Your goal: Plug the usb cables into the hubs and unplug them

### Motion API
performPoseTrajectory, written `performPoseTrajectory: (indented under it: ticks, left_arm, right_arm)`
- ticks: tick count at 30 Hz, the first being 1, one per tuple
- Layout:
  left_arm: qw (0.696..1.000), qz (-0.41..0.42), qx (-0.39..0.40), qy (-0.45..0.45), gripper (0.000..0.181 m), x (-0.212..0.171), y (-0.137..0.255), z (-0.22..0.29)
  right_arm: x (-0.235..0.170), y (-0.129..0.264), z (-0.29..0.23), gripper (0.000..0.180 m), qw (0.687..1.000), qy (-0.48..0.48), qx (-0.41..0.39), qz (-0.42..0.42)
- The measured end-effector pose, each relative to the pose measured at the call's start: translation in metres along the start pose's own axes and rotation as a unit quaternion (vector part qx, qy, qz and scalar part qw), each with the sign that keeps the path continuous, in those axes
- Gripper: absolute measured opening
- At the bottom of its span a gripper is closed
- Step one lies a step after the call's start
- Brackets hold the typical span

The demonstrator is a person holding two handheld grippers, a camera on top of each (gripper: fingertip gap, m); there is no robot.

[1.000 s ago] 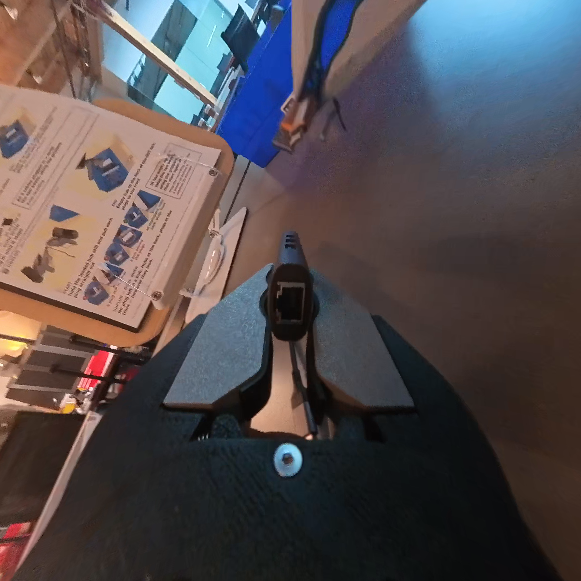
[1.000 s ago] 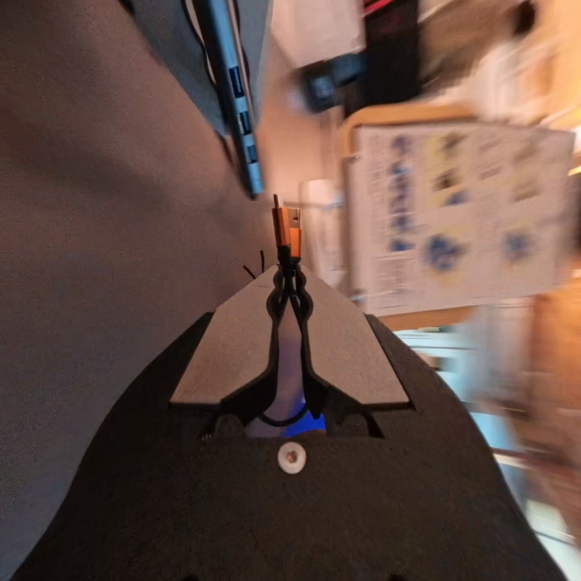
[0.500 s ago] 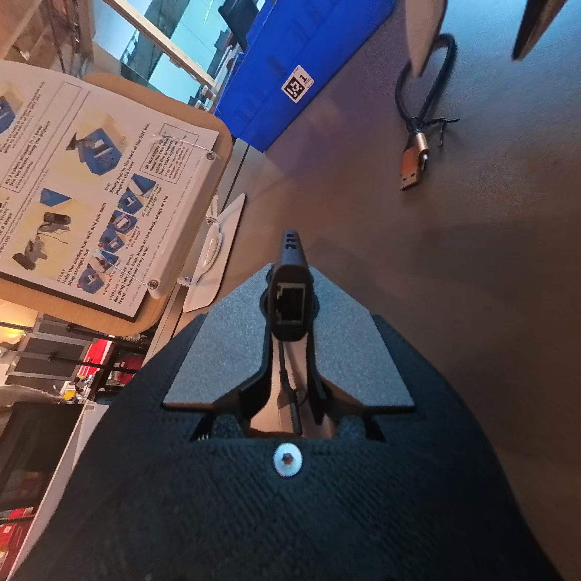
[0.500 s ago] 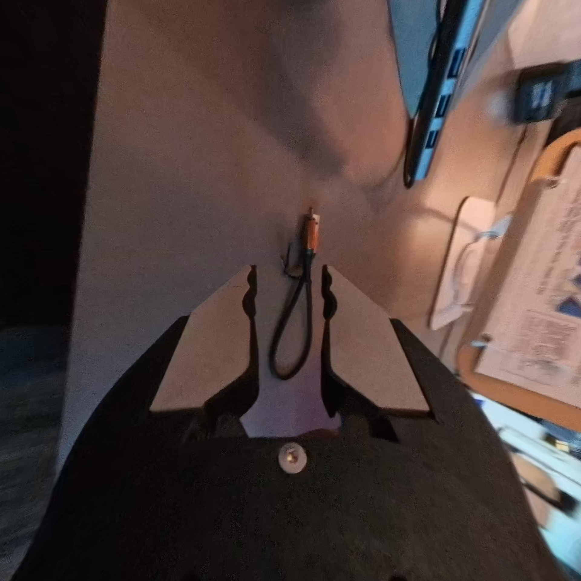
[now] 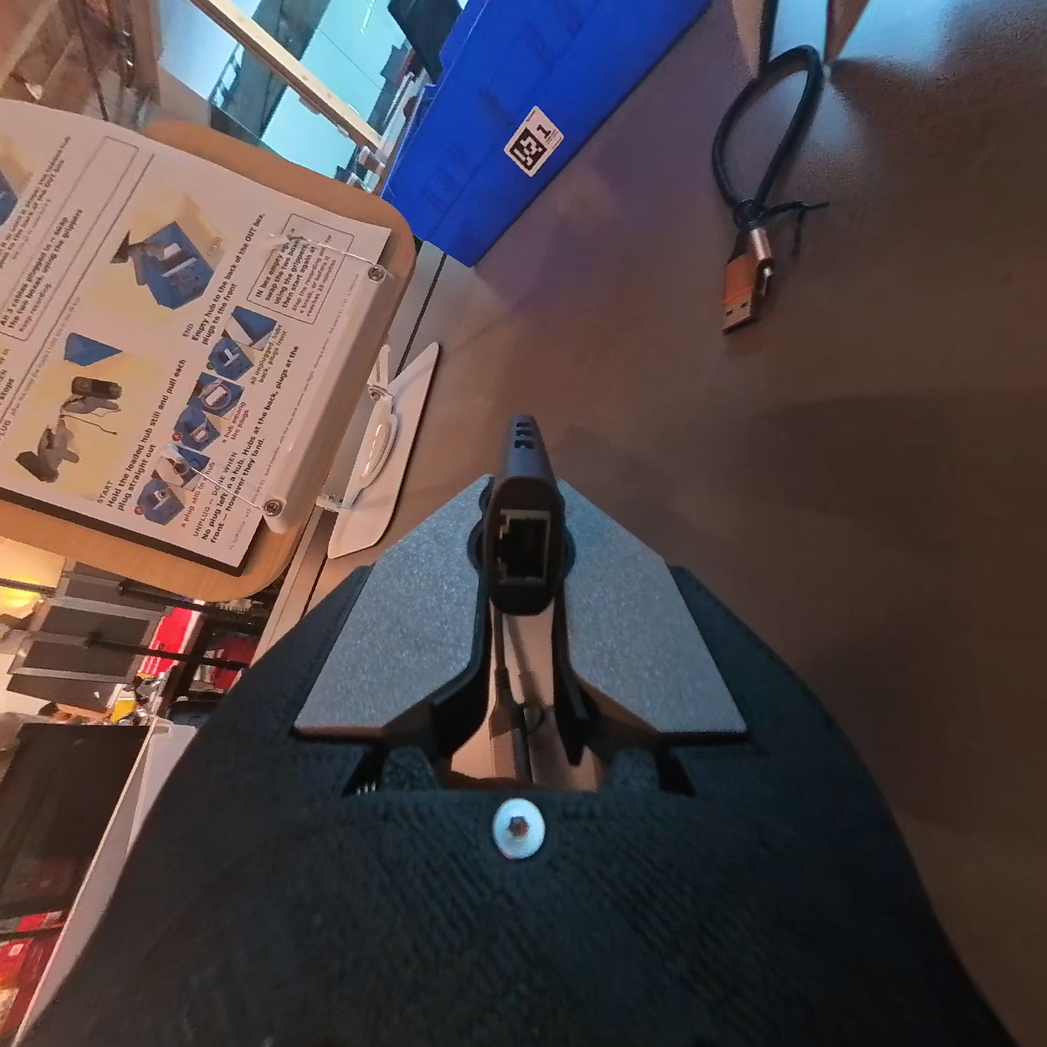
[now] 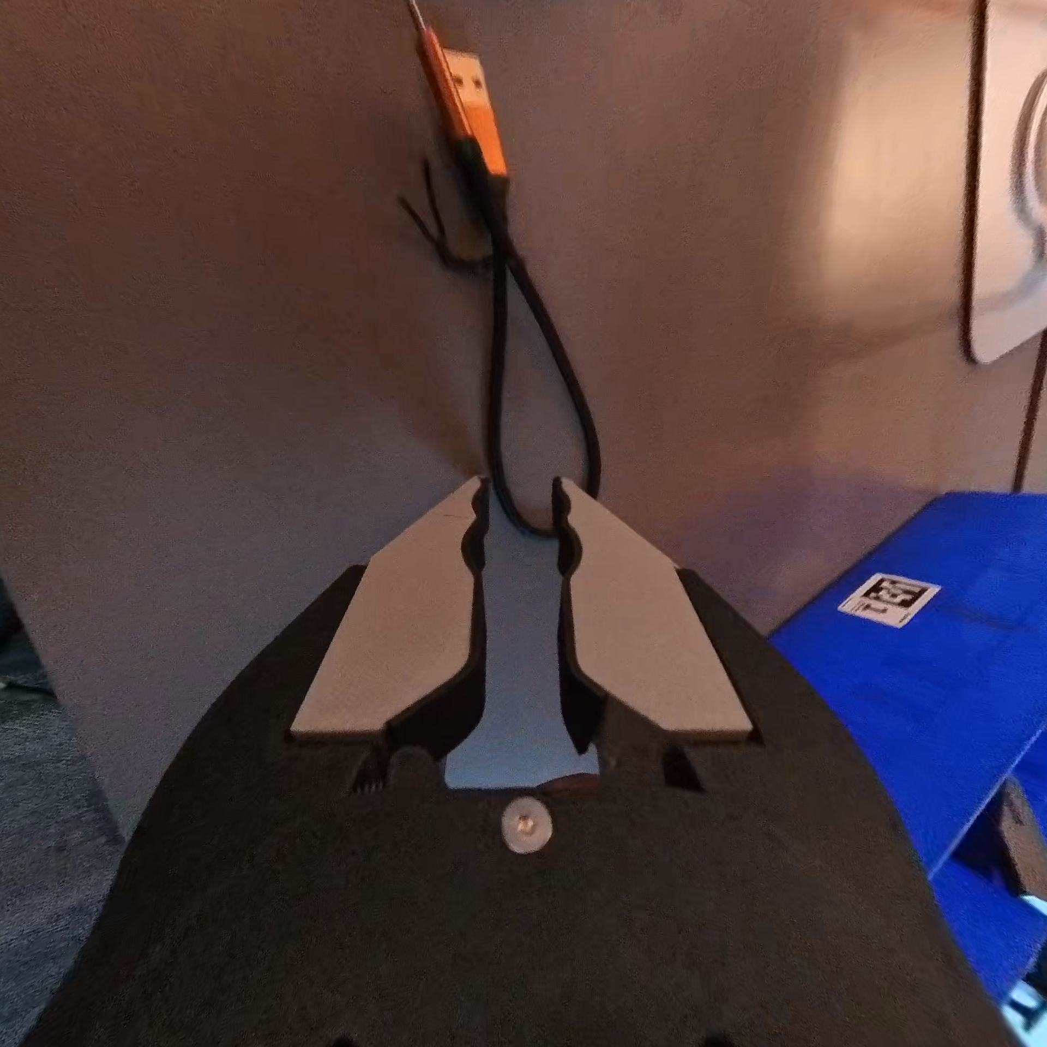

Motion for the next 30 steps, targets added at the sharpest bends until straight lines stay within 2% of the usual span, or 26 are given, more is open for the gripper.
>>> performPoseTrajectory:
  ticks: [1, 5, 9, 11, 14, 16, 19, 21, 23, 30]
  left_arm:
    - [1.0, 0.0, 0.0, -0.001, 0.014, 0.0, 0.0, 0.0]
    - [1.0, 0.001, -0.001, 0.004, 0.014, 0.0, 0.0, 0.0]
    - [1.0, 0.001, -0.003, 0.005, 0.014, -0.001, -0.001, 0.0]
    - [1.0, 0.0, -0.002, 0.005, 0.014, -0.001, -0.001, -0.001]
    - [1.0, 0.0, 0.0, 0.008, 0.014, -0.002, 0.0, -0.002]
    - [1.0, -0.001, 0.002, 0.009, 0.014, -0.002, 0.001, -0.003]
    - [1.0, -0.001, 0.004, 0.008, 0.014, -0.003, 0.002, -0.004]
    - [1.0, 0.0, 0.005, 0.009, 0.014, -0.003, 0.003, -0.004]
    - [1.0, 0.001, 0.004, 0.011, 0.014, -0.003, 0.003, -0.004]
    - [1.0, -0.006, -0.001, 0.0, 0.014, -0.002, 0.001, -0.001]
  right_arm:
    - [-0.004, 0.0, 0.003, 0.02, 1.0, -0.004, 0.004, -0.001]
    - [-0.007, -0.004, 0.006, 0.003, 0.997, 0.011, 0.069, 0.014]
    - [0.005, -0.008, 0.013, 0.002, 0.989, 0.039, 0.139, -0.009]
    - [0.018, -0.002, 0.01, 0.0, 0.978, 0.05, 0.204, -0.014]
    - [0.055, 0.03, 0.009, 0.0, 0.95, 0.024, 0.304, 0.071]
    - [0.072, 0.05, 0.017, 0.0, 0.934, -0.007, 0.331, 0.133]
    - [0.073, 0.056, 0.037, 0.0, 0.933, -0.099, 0.299, 0.172]
    - [0.062, 0.048, 0.031, 0.0, 0.94, -0.139, 0.282, 0.136]
    - [0.054, 0.035, 0.013, 0.02, 0.953, -0.156, 0.247, 0.086]
    - [0.05, 0.012, -0.029, 0.023, 0.977, -0.162, 0.14, -0.006]
Point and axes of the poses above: each gripper's, where its closed fingertips meet, y back along the fingers, x out of its top, z = x × y across the jaws, the point moved 8 cm from there along y, back along the fingers, and after that the axes turned 7 degrees about -x, right-handed, at the moved point
